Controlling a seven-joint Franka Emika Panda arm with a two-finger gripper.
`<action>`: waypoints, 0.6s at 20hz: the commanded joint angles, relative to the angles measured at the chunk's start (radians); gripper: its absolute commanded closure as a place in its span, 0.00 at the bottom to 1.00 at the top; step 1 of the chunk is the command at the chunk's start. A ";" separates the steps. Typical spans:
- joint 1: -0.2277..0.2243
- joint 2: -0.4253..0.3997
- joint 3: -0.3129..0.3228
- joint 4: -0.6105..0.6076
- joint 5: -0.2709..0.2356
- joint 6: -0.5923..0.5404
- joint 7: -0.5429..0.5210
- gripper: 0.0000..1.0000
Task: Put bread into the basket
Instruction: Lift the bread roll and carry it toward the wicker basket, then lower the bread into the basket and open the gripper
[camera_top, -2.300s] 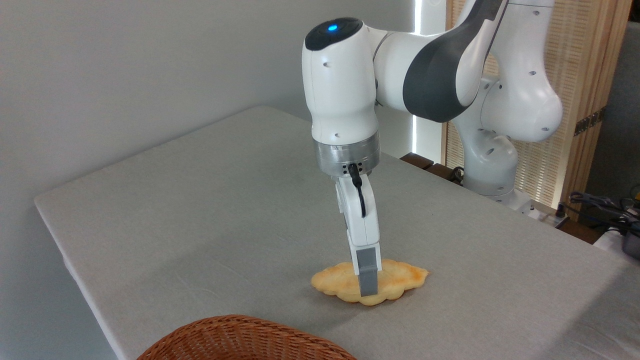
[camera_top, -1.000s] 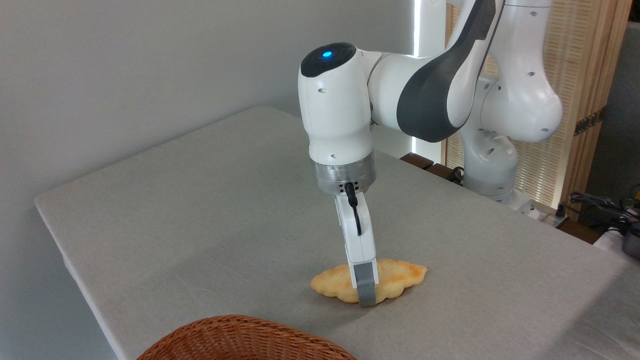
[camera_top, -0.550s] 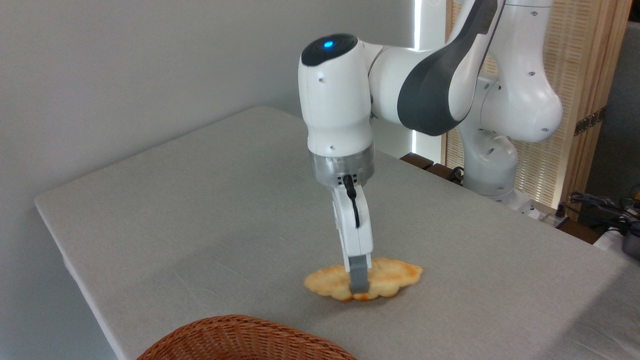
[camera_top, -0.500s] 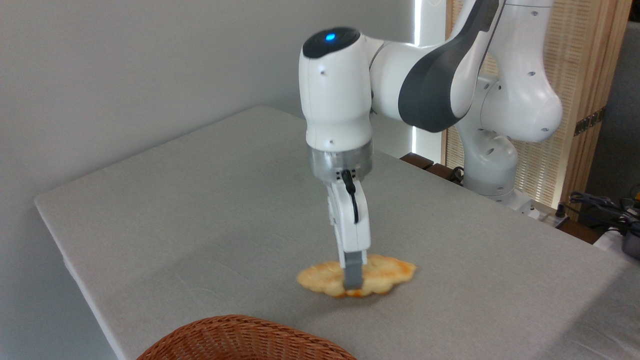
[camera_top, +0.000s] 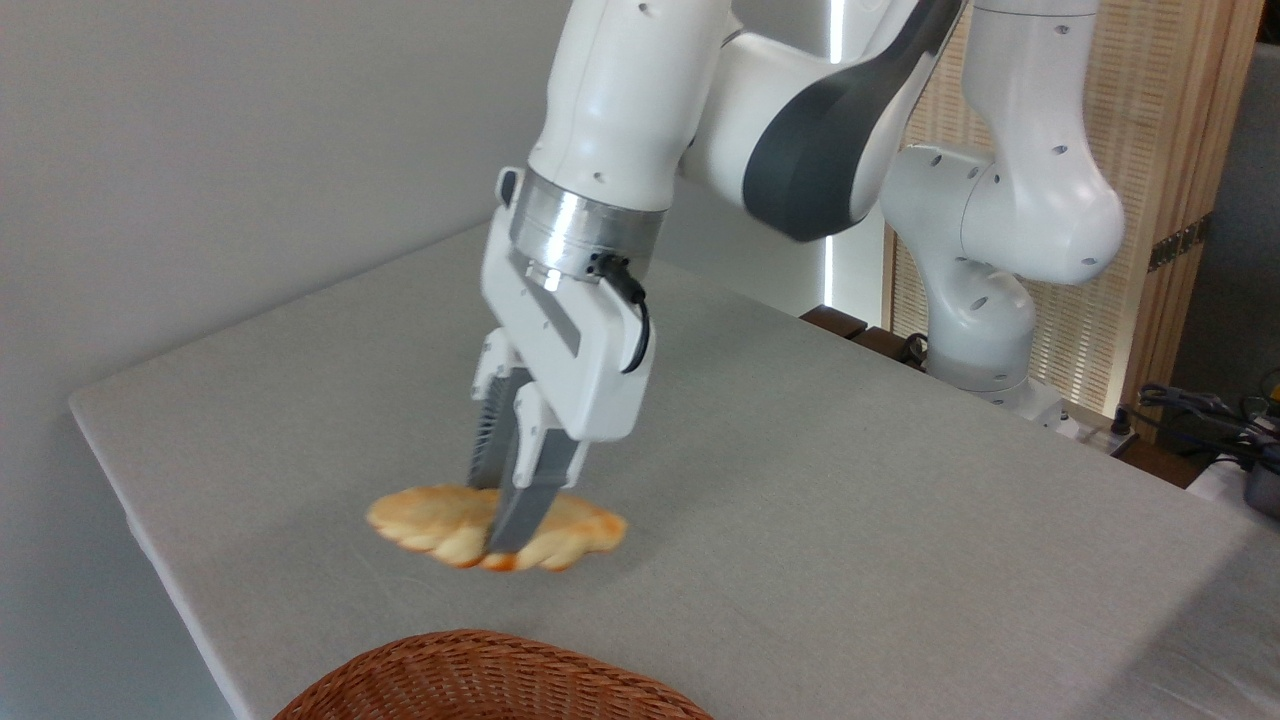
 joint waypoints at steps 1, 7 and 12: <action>-0.001 0.073 0.004 0.053 -0.106 0.165 -0.044 0.55; 0.007 0.170 0.018 0.140 -0.008 0.267 0.063 0.55; 0.007 0.225 0.041 0.161 0.159 0.293 0.139 0.23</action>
